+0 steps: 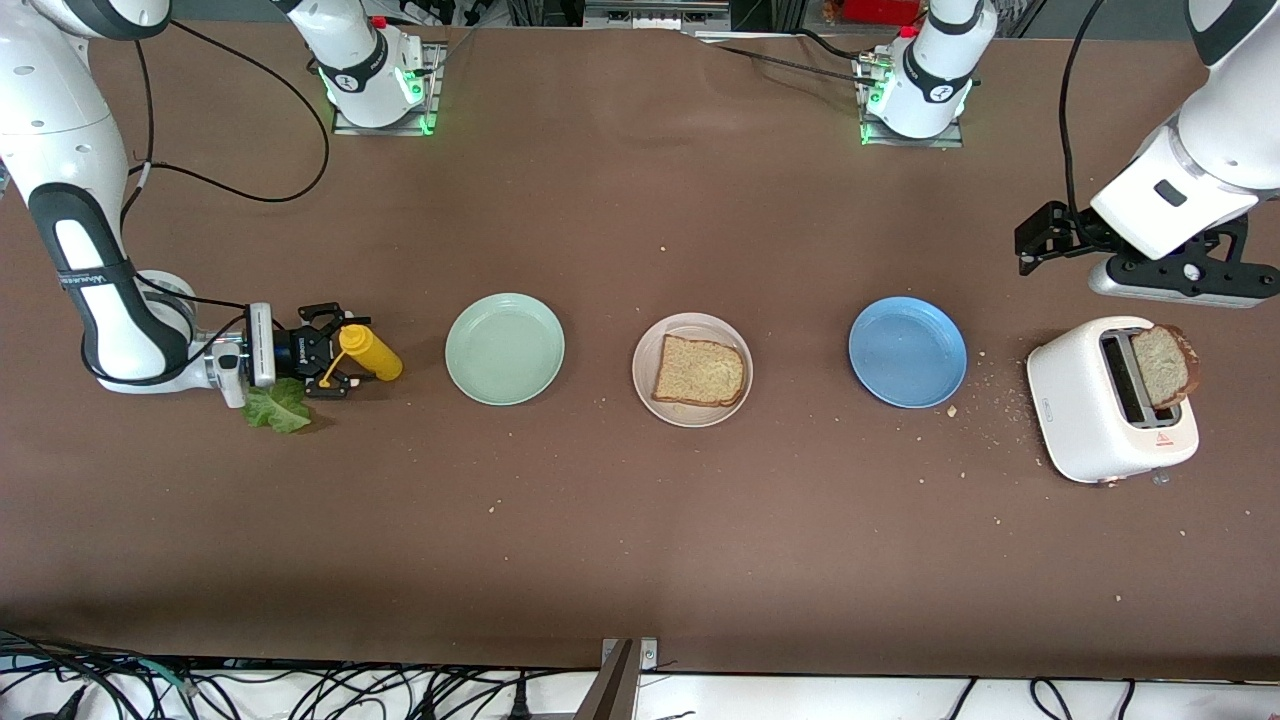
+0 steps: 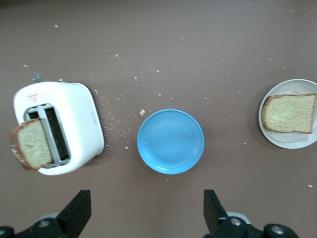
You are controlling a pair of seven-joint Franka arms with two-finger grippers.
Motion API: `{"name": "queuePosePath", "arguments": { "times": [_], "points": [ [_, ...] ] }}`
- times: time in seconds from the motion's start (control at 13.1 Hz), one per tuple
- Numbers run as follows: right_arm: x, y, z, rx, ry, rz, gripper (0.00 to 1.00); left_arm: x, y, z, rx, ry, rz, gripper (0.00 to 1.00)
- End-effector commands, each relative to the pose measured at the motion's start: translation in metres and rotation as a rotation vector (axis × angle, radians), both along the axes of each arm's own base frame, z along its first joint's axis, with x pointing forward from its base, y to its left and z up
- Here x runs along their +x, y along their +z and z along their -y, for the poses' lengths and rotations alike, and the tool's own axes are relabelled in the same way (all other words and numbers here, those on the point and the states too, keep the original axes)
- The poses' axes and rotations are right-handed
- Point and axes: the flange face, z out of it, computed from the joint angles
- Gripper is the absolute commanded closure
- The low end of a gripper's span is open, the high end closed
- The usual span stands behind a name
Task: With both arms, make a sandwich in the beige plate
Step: 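Grasp the yellow mustard bottle with the right gripper and lift it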
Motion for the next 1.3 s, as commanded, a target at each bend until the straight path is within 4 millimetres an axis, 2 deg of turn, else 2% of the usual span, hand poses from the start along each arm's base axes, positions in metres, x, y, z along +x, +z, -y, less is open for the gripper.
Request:
{"name": "queuePosePath", "arguments": {
  "times": [0.0,0.08,0.15,0.23,0.38,0.69,0.92,1.07,1.22],
  "points": [
    [0.004,-0.005,-0.009,0.032,-0.001,0.013,0.04,-0.01,0.004,-0.002,-0.02,0.018,0.001,0.0],
    [0.004,-0.006,-0.008,0.027,-0.003,0.015,0.37,-0.009,0.004,-0.001,-0.017,0.014,0.009,0.0],
    [0.006,-0.005,-0.007,0.024,-0.004,0.022,0.78,-0.009,0.004,0.001,-0.017,0.013,0.012,0.0],
    [0.012,-0.001,-0.006,0.017,-0.003,0.043,1.0,-0.009,0.004,0.001,-0.019,0.013,0.012,0.0],
    [0.025,0.013,-0.01,-0.019,0.0,0.072,1.0,-0.01,0.004,0.008,-0.01,0.0,0.013,0.0],
    [0.074,0.092,-0.038,-0.248,0.01,0.121,1.0,-0.011,0.005,0.013,0.011,0.007,0.02,0.0],
    [0.111,0.155,-0.084,-0.415,0.023,0.114,1.0,-0.012,0.005,0.014,0.012,0.006,0.018,0.0],
    [0.125,0.18,-0.112,-0.503,0.008,0.088,1.0,-0.012,0.004,0.014,0.012,0.006,0.015,0.0],
    [0.133,0.201,-0.155,-0.594,0.003,0.099,1.0,-0.012,0.004,0.014,0.013,0.007,0.014,0.0]
  ]
}}
